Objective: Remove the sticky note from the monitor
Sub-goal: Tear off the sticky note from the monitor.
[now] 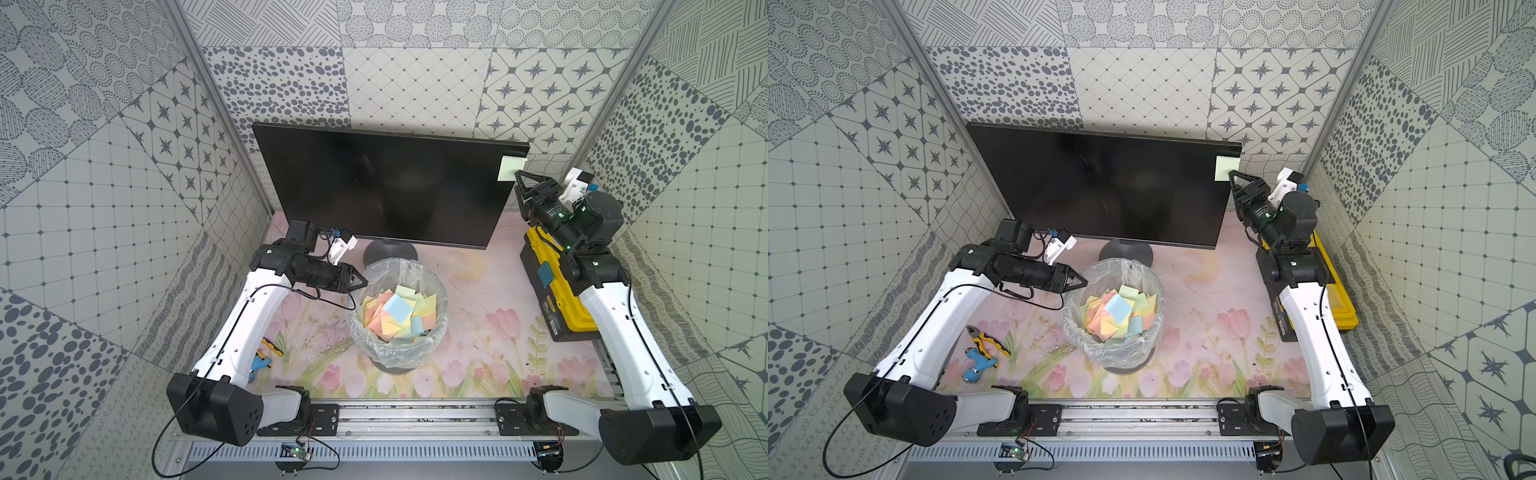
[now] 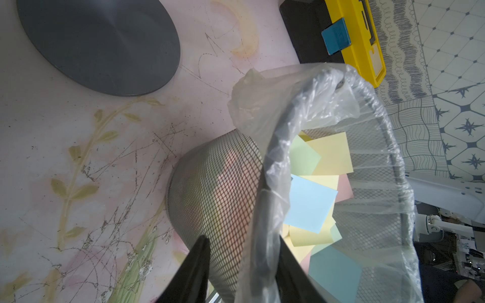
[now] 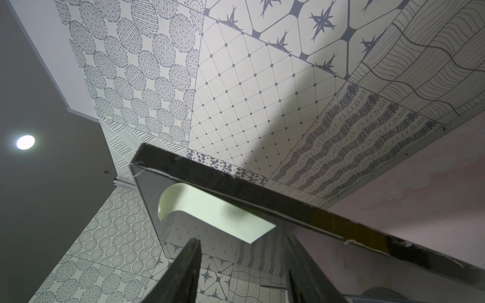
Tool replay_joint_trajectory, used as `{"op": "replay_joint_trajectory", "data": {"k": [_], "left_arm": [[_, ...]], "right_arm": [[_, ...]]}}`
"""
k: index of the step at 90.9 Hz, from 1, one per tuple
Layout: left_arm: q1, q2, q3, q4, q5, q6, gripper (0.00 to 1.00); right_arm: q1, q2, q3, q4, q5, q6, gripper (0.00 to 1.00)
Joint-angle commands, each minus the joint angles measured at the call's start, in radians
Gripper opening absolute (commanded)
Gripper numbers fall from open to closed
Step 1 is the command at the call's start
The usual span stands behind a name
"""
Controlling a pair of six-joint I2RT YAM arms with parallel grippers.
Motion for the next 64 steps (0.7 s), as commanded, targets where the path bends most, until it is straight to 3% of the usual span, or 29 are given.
{"op": "replay_joint_trajectory", "data": {"k": [1, 26, 64], "left_arm": [[0.002, 0.0, 0.013, -0.02, 0.027, 0.013, 0.42], [0.002, 0.003, 0.014, -0.02, 0.028, 0.013, 0.42], [0.001, 0.002, 0.016, -0.02, 0.028, 0.013, 0.42]], "right_arm": [[-0.005, 0.012, 0.026, 0.034, 0.005, -0.023, 0.54], [-0.006, 0.016, 0.042, 0.055, 0.006, -0.023, 0.44], [-0.006, 0.043, 0.085, 0.059, 0.005, -0.022, 0.42]]}}
